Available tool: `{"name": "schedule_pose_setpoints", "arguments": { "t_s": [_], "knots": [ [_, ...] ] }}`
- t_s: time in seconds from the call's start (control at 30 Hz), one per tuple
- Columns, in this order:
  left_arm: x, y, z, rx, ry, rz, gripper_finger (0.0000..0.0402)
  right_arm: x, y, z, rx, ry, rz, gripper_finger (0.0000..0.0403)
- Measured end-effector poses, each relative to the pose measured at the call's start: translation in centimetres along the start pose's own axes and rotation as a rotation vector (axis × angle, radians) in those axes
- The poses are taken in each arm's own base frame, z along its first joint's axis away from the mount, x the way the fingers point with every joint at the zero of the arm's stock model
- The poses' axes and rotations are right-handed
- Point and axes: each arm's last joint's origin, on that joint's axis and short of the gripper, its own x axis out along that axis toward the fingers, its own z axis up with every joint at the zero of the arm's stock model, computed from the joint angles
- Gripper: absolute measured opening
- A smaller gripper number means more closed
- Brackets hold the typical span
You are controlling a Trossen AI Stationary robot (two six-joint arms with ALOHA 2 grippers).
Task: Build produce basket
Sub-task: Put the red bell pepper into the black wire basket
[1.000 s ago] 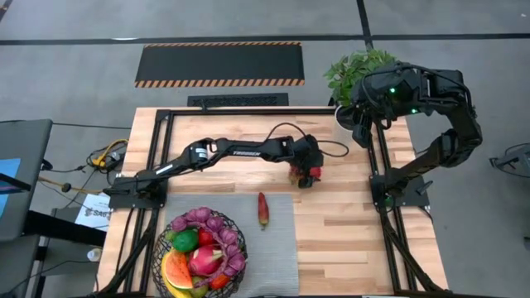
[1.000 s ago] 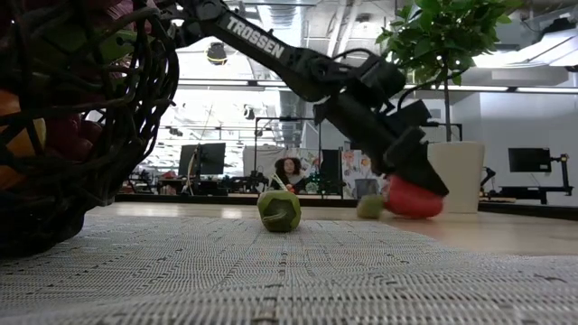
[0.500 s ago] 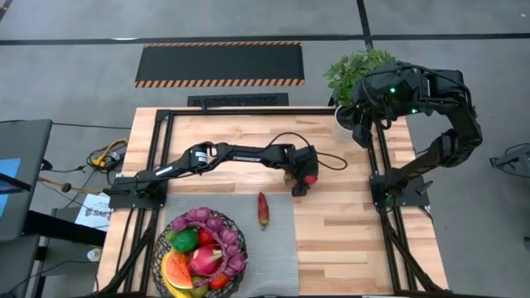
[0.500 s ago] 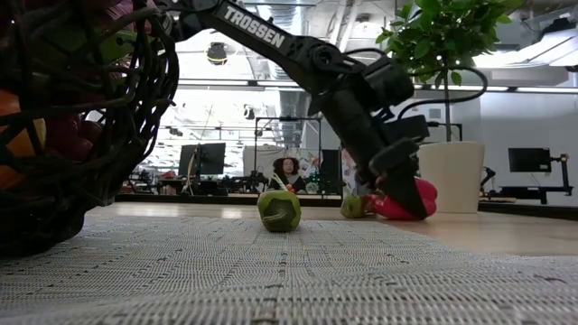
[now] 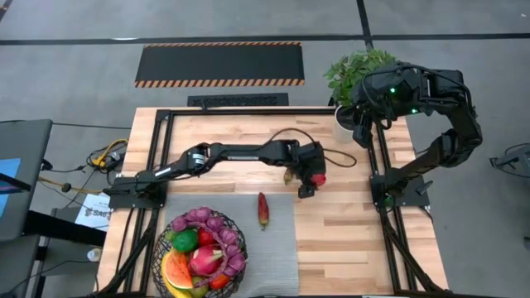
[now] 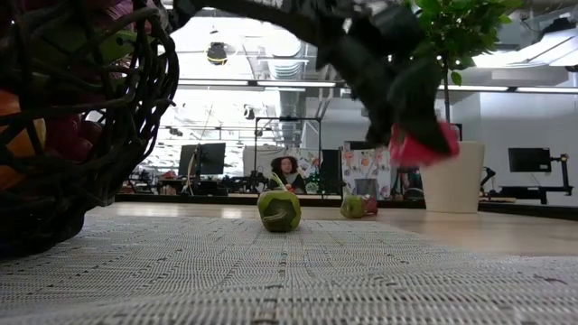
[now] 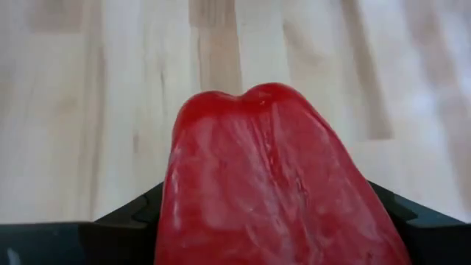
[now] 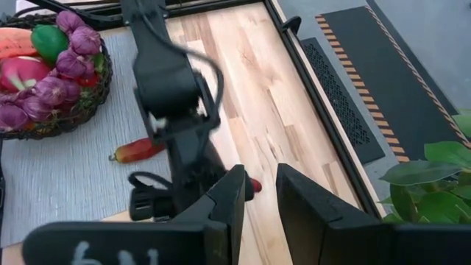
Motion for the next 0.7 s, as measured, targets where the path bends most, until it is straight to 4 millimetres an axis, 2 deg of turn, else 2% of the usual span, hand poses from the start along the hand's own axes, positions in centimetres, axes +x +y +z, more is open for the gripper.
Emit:
{"name": "schedule_pose_setpoints", "arguments": {
  "t_s": [0.17, 0.33, 0.5, 0.7],
  "knots": [
    [-5.9, -1.1, 1.6, -0.034, -0.028, 0.004, 0.0248, 0.0, 0.0, 0.0, 0.0, 0.0, 0.0, 0.0104],
    [-10.6, -2.8, 1.6, -0.062, 0.042, -0.005, 0.0248, 0.0, 0.0, 0.0, 0.003, -0.002, 0.0, 0.0104],
    [-14.9, -7.0, 0.9, -0.051, 0.159, -0.071, 0.0249, 0.0, 0.0, 0.0, 0.028, -0.002, 0.0, 0.0104],
    [-18.7, -12.7, -1.0, -0.006, 0.319, -0.087, 0.0249, 0.0, 0.0, 0.1, 0.036, -0.007, 0.001, 0.0104]
  ]
}}
